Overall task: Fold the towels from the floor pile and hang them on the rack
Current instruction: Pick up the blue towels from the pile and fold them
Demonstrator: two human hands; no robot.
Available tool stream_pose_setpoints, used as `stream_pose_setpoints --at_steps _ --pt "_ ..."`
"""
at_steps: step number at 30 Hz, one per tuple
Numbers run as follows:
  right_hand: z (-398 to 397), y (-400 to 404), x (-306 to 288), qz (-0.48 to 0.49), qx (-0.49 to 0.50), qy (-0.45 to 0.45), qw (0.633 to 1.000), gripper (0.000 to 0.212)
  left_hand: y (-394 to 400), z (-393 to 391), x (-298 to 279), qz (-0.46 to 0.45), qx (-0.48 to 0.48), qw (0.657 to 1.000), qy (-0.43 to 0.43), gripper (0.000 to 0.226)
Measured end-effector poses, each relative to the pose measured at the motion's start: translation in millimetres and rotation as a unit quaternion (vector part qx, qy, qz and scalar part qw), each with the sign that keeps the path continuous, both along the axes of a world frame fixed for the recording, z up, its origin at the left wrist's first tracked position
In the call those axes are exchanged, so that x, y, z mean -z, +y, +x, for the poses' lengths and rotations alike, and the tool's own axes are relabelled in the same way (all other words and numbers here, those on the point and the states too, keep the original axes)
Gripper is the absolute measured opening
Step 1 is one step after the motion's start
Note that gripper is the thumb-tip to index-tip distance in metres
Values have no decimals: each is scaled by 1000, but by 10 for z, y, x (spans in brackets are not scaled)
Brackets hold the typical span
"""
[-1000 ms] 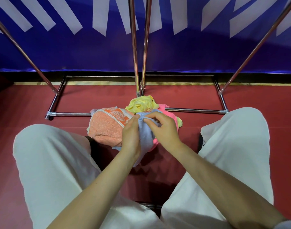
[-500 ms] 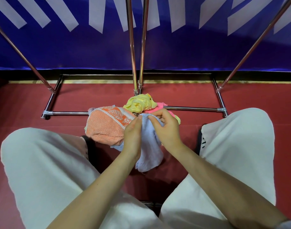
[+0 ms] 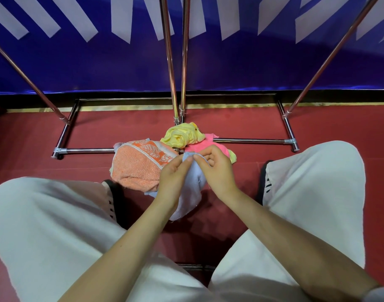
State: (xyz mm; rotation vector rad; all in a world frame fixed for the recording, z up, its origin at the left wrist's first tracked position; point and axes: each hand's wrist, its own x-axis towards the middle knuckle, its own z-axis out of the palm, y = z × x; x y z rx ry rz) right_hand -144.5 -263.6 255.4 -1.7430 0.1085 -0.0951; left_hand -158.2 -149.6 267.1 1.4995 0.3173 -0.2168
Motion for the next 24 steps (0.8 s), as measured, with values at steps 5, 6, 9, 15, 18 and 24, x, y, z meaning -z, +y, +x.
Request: stream_pose_setpoints --at_steps 5,6,9,15,18,24 --pt "12 -42 2 -11 -98 39 994 25 120 27 -8 16 -51 999 9 26" --pt "12 -60 10 -24 -115 39 992 27 149 44 4 10 -55 998 10 27" --pt "2 -98 25 -61 -145 44 987 23 215 61 -26 -11 -66 998 5 34" --pt "19 -95 96 -142 -143 37 979 18 329 113 -51 -34 -74 996 -29 56" --pt "21 -102 153 -232 -126 -30 964 15 335 116 -56 -37 -75 996 -27 43" --pt "53 -194 198 -306 -105 -89 942 11 339 159 -22 -16 -90 995 -30 28"
